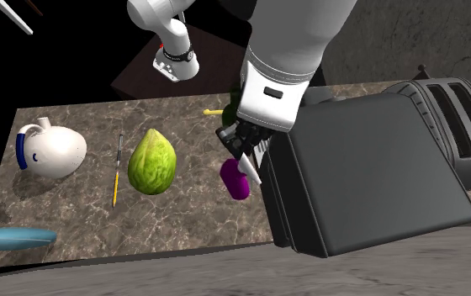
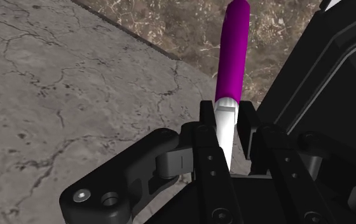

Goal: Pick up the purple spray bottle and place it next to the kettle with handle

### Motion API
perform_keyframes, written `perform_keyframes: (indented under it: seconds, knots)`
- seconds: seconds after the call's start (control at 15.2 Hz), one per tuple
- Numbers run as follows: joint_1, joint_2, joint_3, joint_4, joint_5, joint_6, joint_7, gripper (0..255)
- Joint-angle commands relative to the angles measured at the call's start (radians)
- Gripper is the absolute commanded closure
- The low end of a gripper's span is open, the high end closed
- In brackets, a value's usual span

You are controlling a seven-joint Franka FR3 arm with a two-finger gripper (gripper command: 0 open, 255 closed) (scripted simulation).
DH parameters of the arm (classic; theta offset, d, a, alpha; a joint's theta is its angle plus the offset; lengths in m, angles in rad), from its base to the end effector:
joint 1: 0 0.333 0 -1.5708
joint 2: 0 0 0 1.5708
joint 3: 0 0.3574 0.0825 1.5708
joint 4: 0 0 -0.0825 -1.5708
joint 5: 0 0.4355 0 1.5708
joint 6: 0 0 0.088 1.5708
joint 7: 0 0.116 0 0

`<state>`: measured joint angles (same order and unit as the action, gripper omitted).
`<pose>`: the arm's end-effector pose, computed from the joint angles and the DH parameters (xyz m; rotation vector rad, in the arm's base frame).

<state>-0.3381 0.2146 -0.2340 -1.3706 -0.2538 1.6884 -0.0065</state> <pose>0.5771 -0.3805 0.6427 2.7178 -0.7544 0.0255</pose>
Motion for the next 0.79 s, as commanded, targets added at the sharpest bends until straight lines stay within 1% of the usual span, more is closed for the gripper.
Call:
perform_keyframes:
  seconds: [0.0, 0.59, 0.66, 0.73]
  knots:
    - [-0.003, 0.014, -0.001, 0.049, 0.005, -0.033, -0.011, 255]
    - [-0.014, 0.081, -0.004, 0.267, 0.022, -0.179, -0.056, 255]
    - [-0.014, 0.086, -0.005, 0.28, 0.023, -0.187, -0.059, 255]
    - [-0.016, 0.04, -0.008, 0.218, 0.015, -0.168, -0.064, 255]
